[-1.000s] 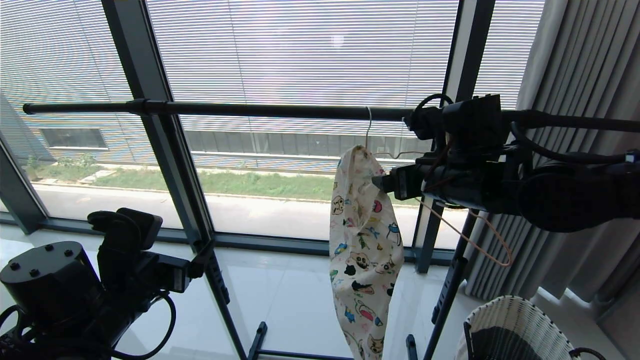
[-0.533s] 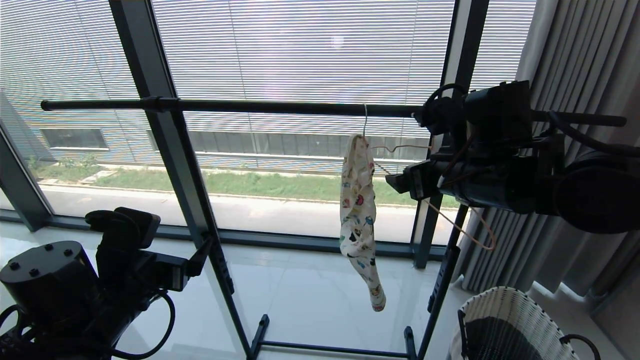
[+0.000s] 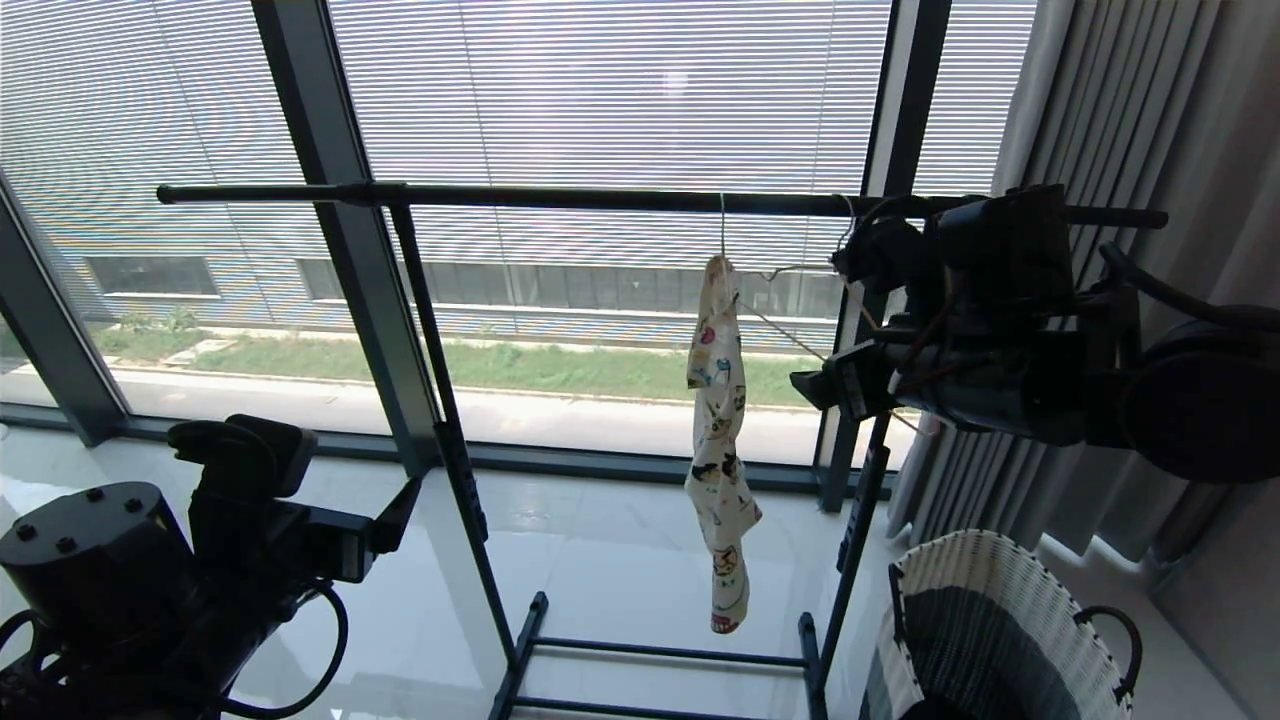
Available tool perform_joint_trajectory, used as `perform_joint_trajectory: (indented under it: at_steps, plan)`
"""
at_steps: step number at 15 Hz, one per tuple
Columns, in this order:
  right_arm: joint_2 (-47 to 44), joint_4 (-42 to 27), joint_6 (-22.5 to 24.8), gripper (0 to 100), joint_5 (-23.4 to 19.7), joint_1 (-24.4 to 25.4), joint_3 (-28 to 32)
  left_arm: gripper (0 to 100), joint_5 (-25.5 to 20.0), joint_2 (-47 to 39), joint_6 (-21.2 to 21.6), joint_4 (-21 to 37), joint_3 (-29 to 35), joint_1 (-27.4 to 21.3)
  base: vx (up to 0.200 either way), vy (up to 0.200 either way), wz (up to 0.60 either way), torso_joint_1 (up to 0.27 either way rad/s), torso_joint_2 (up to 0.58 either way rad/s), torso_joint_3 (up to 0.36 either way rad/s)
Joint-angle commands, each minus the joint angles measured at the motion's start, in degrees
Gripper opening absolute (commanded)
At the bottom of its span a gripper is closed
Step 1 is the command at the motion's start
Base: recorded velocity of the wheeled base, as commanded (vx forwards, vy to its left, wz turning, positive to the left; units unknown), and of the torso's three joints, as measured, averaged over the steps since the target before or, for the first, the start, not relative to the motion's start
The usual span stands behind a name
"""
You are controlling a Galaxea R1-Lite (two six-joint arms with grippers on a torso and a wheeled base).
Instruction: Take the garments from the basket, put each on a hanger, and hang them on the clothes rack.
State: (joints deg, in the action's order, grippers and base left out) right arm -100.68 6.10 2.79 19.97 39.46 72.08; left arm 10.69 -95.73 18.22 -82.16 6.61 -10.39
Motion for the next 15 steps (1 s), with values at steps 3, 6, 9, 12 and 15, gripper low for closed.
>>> perform_joint_trajectory:
  at_steps: [3,6,9,12,15]
  plan:
    - [4.62,0.23,0.9,100,-0.02,-3.43,-5.81,100,0.03,0.02,-0.03,-0.01,-0.02,1.25,-0.2,0.0,0.0,0.005,0.0,0.002]
    - [6.99,0.23,1.6,100,-0.02,-5.8,-9.07,100,0.03,-0.07,-0.03,-0.01,-0.02,1.25,-0.133,0.0,0.0,0.0,0.0,0.003]
    - [9.54,0.23,1.78,100,-0.02,-8.0,-12.32,100,0.03,-0.07,-0.12,-0.01,-0.19,1.42,0.0,0.0,0.0,0.0,0.0,0.0]
    - [12.35,0.32,2.57,100,-0.02,-9.49,-15.48,100,0.03,0.02,-0.12,-0.01,-1.42,1.77,0.0,0.0,0.0,0.0,0.0,0.0]
    - [13.76,0.23,2.57,100,-0.02,-9.84,-16.98,100,0.03,-0.07,-0.12,-0.89,-1.42,1.77,0.0,0.0,0.0,-0.025,0.06,0.032]
